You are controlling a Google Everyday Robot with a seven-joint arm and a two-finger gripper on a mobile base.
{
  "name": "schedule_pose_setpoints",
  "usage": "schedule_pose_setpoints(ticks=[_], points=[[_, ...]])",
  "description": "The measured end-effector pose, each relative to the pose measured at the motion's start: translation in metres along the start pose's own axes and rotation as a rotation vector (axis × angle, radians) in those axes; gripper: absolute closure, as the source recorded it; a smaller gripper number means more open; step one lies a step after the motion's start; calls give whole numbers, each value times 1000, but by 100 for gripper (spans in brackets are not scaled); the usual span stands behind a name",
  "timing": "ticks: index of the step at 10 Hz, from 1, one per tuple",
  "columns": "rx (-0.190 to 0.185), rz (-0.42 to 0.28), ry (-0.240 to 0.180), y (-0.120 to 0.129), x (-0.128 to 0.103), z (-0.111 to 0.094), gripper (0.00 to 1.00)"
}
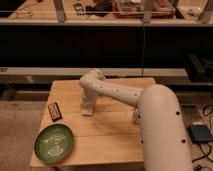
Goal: Place the white sponge in the ceramic bowl
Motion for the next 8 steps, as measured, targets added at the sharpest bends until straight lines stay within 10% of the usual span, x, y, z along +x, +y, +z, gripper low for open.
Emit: schedule_pose_setpoints(ticks=[3, 8], points=[[77, -23, -8, -31, -1, -12, 91], [331, -208, 6, -131, -29, -91, 92]])
